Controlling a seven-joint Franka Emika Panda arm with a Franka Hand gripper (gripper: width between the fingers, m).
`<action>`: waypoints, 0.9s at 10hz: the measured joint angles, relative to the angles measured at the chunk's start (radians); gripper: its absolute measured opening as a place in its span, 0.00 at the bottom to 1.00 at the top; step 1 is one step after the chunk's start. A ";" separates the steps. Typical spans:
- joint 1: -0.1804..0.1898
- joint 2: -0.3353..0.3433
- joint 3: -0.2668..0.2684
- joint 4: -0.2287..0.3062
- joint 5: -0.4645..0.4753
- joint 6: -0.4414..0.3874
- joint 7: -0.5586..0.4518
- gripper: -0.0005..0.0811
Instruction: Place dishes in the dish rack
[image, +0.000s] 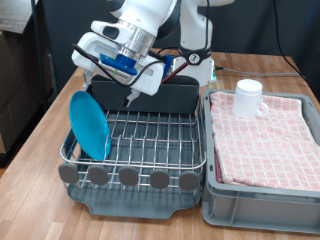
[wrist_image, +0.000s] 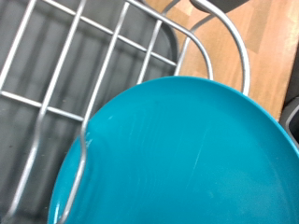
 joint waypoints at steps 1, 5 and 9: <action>-0.002 -0.014 0.012 -0.005 0.093 -0.023 -0.090 0.99; 0.001 -0.086 0.020 -0.016 0.264 -0.100 -0.254 0.99; 0.003 -0.160 0.022 -0.016 0.306 -0.169 -0.323 0.99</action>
